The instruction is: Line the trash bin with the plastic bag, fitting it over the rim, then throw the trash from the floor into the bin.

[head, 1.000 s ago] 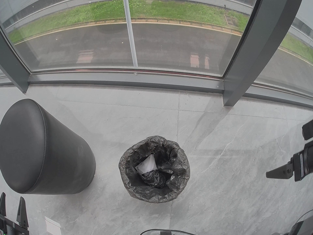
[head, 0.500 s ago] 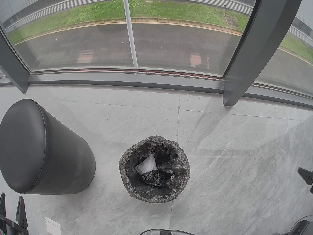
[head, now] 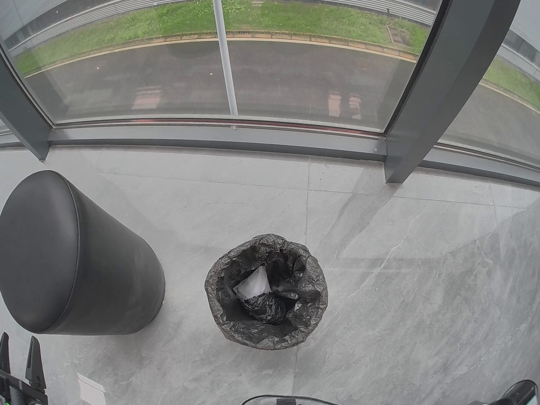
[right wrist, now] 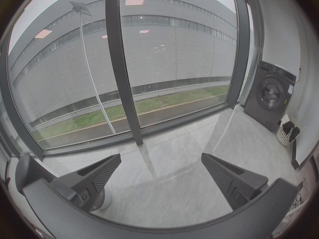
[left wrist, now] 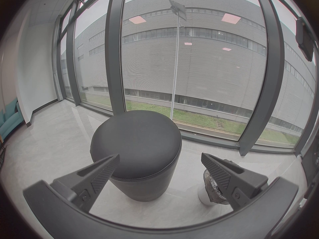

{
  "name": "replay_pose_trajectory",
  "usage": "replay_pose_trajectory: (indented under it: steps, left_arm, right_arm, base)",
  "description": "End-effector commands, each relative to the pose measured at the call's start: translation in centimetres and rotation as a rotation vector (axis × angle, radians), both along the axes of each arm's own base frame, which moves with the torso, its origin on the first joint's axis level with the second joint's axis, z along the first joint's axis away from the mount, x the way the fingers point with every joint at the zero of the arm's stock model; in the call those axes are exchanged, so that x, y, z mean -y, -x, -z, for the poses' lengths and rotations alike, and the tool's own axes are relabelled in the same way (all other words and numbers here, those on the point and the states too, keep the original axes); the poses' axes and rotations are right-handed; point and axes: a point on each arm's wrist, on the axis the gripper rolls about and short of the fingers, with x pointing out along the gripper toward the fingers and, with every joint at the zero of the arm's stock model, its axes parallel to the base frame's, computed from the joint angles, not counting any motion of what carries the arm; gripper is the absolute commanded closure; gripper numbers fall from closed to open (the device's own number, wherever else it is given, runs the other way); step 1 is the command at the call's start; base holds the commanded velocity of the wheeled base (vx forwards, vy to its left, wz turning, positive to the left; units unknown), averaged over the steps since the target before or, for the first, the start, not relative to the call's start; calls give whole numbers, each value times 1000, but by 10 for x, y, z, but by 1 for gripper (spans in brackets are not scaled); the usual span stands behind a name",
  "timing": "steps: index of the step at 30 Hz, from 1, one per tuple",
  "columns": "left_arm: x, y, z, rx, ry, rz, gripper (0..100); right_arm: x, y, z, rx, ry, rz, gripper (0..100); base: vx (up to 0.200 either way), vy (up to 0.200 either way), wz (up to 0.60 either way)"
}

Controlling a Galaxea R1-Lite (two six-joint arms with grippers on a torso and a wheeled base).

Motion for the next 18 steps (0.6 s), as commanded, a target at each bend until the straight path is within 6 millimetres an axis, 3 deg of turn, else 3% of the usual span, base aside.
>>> replay_pose_trajectory:
  steps: [1,6,10,11,13,18]
  left_arm:
    - [0,0,5,1,8,1,0]
    - [0,0,5,0,3,2,0]
    - [0,0,5,-5,-22,0,0]
    - [0,0,5,-9,-43,-2,0]
    - [0,0,5,-12,-58,-2,0]
    - [0,0,5,-16,-81,-1,0]
  right_arm:
    - [-2,13,9,77,40,28,0]
    - [-4,9,16,30,96,-43,0]
    - [-5,-7,40,-32,184,-109,0]
    - [-5,-18,59,-30,246,-122,0]
    - [-6,-22,57,54,296,-141,0]
    - [-9,-22,60,34,285,-257,0]
  base:
    - [0,0,0]
    - [0,0,0]
    - [0,0,0]
    - [0,0,0]
    - [0,0,0]
    - [0,0,0]
